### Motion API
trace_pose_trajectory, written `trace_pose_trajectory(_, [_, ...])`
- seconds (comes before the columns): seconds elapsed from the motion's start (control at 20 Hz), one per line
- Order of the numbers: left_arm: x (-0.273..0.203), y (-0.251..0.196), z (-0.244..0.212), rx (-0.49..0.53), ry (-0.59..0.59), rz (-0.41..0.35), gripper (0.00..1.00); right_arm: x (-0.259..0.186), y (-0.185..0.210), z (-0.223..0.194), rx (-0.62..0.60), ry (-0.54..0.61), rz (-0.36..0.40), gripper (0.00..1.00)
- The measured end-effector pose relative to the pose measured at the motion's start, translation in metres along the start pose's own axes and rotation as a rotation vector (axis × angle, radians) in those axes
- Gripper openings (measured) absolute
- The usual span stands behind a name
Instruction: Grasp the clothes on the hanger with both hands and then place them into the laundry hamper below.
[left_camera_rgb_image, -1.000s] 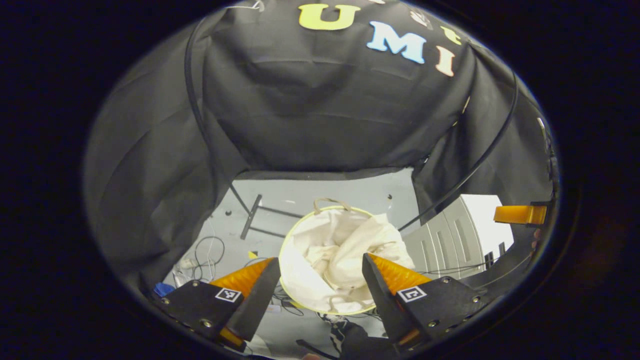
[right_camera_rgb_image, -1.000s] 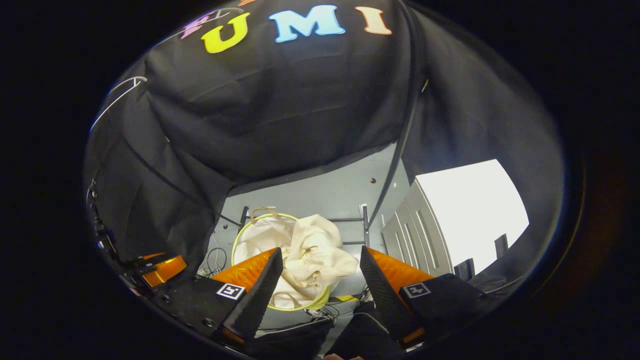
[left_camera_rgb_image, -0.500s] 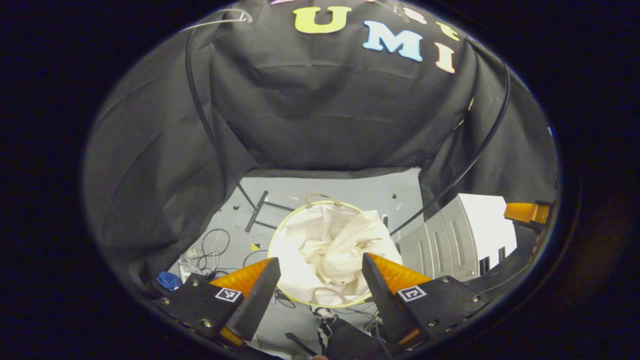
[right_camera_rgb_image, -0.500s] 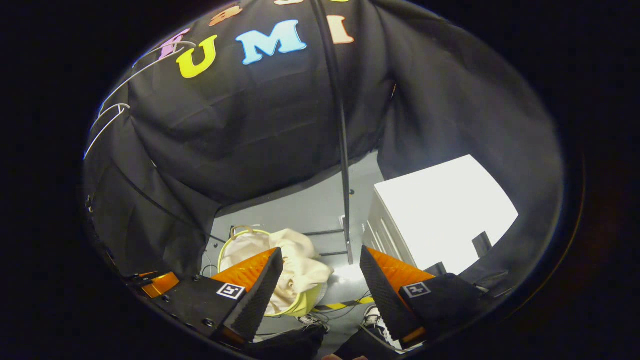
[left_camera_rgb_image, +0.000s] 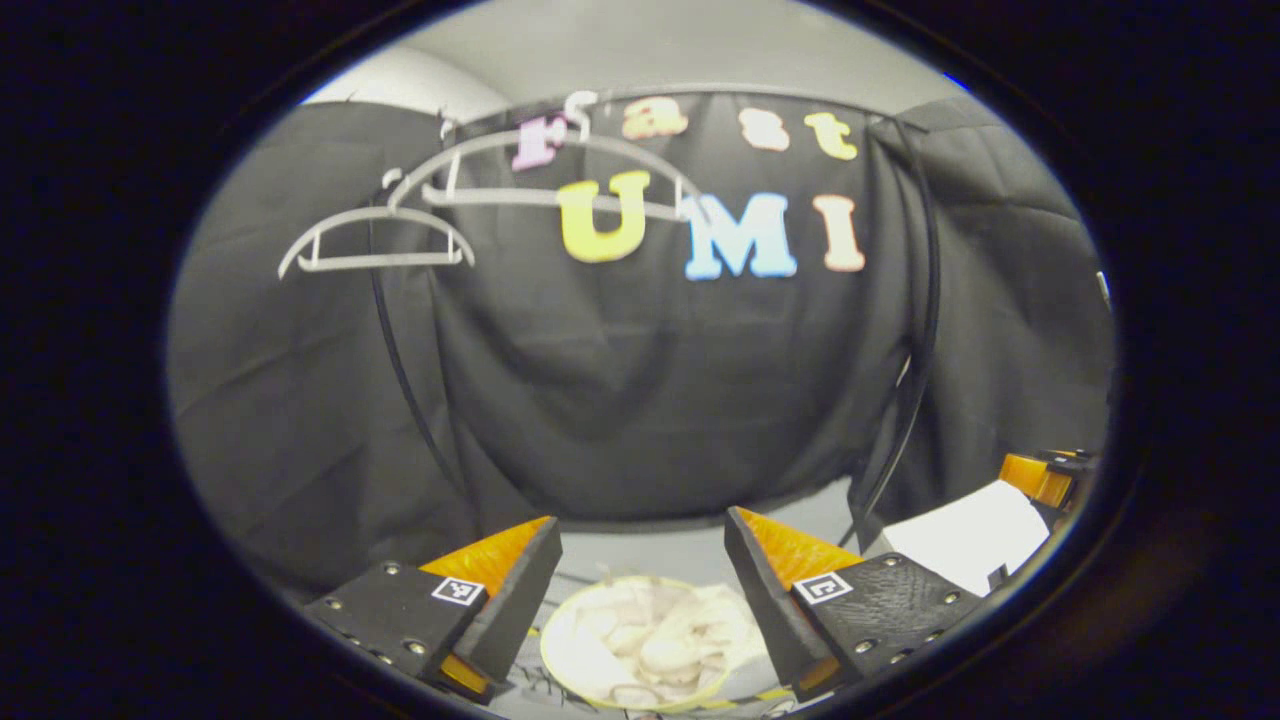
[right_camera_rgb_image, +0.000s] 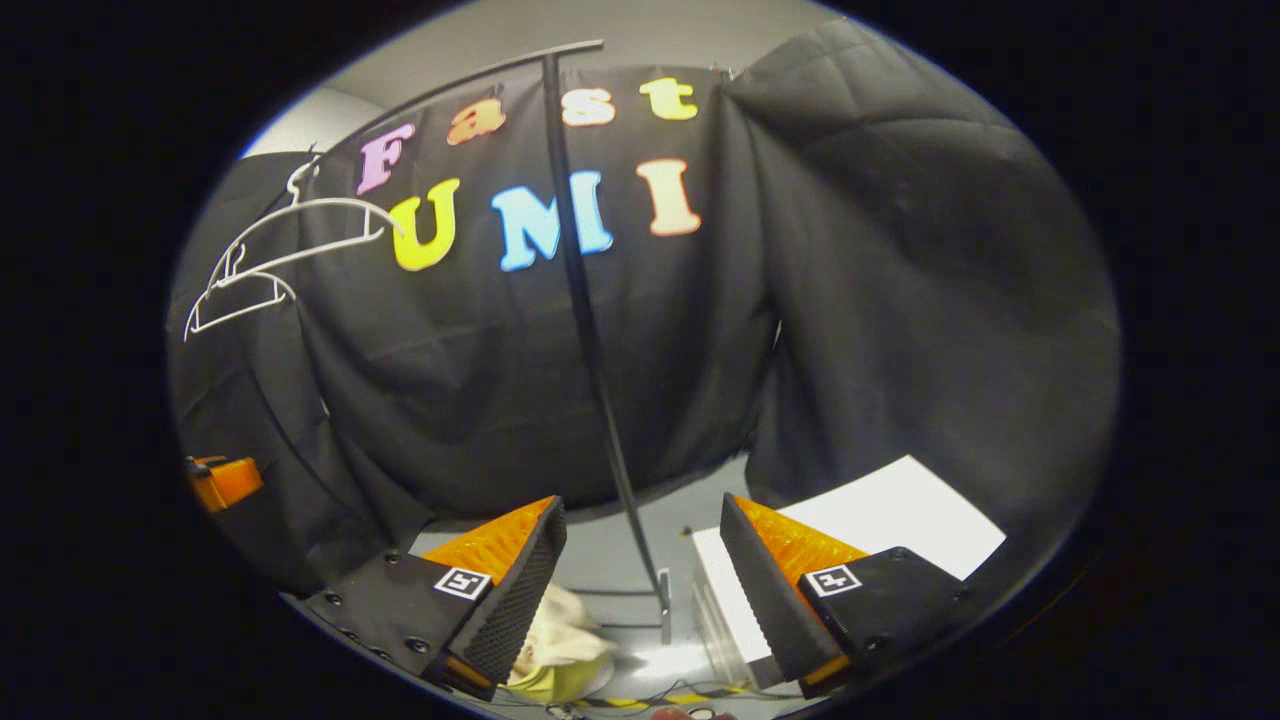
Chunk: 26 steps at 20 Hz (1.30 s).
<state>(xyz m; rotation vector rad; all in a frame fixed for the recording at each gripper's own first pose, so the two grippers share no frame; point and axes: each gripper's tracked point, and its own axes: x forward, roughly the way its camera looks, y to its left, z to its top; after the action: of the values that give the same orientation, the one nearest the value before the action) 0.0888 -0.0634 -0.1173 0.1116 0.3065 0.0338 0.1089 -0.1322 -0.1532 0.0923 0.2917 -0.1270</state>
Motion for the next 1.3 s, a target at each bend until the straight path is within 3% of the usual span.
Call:
trace_pose_trajectory(0.1, [-0.022, -0.015, 0.05, -0.037, -0.107, -0.004, 0.96, -0.007, -0.014, 0.03, 0.002, -0.079, -0.002, 0.98])
trace_pose_trajectory(0.3, [-0.057, -0.029, 0.099, -0.051, -0.224, -0.008, 0.95, -0.025, -0.029, 0.072, 0.033, -0.159, -0.024, 0.98])
trace_pose_trajectory(0.5, [-0.065, -0.017, 0.137, -0.063, -0.232, 0.001, 0.95, -0.039, -0.012, 0.118, 0.022, -0.254, -0.011, 0.98])
trace_pose_trajectory(0.7, [-0.057, 0.006, 0.142, -0.138, -0.211, 0.003, 0.95, -0.058, 0.018, 0.152, -0.06, -0.345, 0.029, 0.98])
trace_pose_trajectory(0.9, [-0.054, 0.046, 0.135, -0.141, -0.255, 0.046, 0.95, -0.062, 0.057, 0.141, -0.049, -0.315, 0.094, 0.98])
trace_pose_trajectory(1.3, [-0.052, 0.077, 0.112, -0.149, -0.297, 0.051, 0.95, -0.065, 0.104, 0.136, -0.091, -0.367, 0.123, 0.98])
